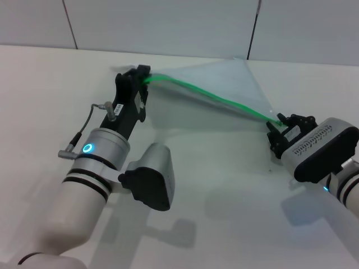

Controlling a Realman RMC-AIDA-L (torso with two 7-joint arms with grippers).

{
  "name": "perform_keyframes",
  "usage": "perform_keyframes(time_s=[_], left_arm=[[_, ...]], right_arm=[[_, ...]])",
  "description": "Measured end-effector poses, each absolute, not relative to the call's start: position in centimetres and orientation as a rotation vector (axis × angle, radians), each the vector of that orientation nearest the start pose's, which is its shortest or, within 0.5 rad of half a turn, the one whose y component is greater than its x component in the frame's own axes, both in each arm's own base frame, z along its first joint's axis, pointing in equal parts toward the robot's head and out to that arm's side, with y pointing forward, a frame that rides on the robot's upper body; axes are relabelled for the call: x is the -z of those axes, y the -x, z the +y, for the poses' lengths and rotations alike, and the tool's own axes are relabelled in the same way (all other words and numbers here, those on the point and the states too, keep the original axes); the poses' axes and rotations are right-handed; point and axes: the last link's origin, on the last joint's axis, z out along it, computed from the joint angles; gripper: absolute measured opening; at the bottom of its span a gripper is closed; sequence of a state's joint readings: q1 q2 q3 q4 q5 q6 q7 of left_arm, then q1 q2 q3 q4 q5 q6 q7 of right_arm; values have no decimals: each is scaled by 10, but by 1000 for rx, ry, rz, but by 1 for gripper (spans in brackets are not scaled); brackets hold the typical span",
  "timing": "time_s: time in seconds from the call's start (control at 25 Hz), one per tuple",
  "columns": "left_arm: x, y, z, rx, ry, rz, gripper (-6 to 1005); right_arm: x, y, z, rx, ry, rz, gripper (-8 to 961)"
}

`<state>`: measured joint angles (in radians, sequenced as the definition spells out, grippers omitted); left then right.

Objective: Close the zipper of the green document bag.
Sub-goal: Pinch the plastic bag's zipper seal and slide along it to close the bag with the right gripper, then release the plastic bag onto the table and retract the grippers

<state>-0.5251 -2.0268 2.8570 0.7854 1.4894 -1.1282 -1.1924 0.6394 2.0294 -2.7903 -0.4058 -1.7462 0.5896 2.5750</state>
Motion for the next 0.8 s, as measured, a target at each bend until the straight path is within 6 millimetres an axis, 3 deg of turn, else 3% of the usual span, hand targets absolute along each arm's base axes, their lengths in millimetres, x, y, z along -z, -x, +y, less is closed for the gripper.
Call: perform_keyframes(time_s=[0.12,0.2,0.64,0.8], left_arm=[[86,211,326,-327,1572,703,75],[84,210,327,-309,1564,687,92],[76,205,326,-240,1521,640,518],[71,204,326,-215,1499,615,564]], right_arm=[[101,-286,366,-66,2082,241,184],[100,-286,366,-78,2069,255,258],[90,-284,362,-174,1962,295,654],[85,-284,362,-188,1912,307,768]])
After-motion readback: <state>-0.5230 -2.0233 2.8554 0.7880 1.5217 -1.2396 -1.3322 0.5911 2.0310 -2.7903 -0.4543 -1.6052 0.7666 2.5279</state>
